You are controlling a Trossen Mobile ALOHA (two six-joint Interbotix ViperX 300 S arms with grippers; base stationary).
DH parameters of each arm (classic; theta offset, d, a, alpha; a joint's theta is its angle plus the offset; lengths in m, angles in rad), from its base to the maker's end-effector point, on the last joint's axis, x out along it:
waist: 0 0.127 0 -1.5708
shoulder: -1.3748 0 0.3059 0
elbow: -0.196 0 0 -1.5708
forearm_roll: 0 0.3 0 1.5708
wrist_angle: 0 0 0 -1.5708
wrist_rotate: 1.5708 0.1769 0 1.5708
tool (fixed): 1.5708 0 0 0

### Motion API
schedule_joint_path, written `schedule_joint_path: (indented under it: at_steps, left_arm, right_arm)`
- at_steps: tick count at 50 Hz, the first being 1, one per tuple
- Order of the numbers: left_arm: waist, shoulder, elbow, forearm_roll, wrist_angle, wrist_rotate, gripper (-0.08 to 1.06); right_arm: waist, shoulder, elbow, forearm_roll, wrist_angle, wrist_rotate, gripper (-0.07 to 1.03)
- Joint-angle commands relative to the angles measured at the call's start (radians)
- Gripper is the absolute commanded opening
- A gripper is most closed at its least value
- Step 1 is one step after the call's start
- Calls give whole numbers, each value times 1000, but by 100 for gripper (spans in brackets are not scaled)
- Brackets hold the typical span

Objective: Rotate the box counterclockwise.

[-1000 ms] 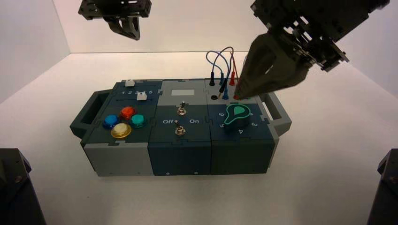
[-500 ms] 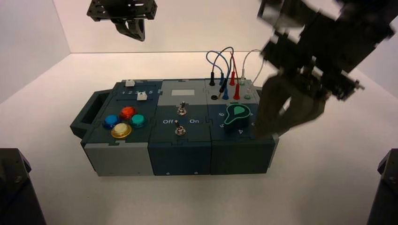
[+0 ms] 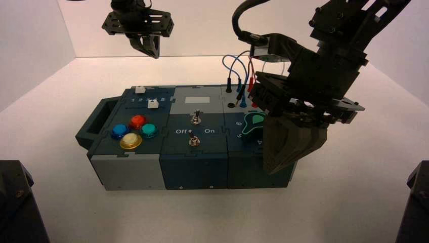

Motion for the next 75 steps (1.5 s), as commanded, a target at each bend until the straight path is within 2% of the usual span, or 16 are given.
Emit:
schedule_joint_path:
  at_steps: [1,9,15,22,31,51,63,75]
  left_arm:
    - [-5,23,-44,2,41,15,-3]
    - [-28,64,-63,0,118,38,-3]
    - [-43,75,-64,2,137,41,-3]
    - [-89,104,-77,0,212,54,-3]
    - [-104,115,-74,0,258,57,-3]
    - [-107,115,-71,-2,305,71,-3]
    - [-120,115,-71,-3,334,77,-3]
    - [-147,110,-69,-3,371,77,-3]
  right_arm:
    - [6,14,-29,2,-2,0,-2]
    - [0,48,-52,-2,-2,0,-2]
    - [-2,54,-55,-8,-2,0,-2]
    - [-5,64,-60,-17,0,0,-2]
    - [-25,69,-58,-37,0,0,-2]
    - [-87,127,-69,-100,3,0,-2]
    - [-89,216,-120,-132,5,3,-2]
    - [-115,252,-169,-175,28,6,-2]
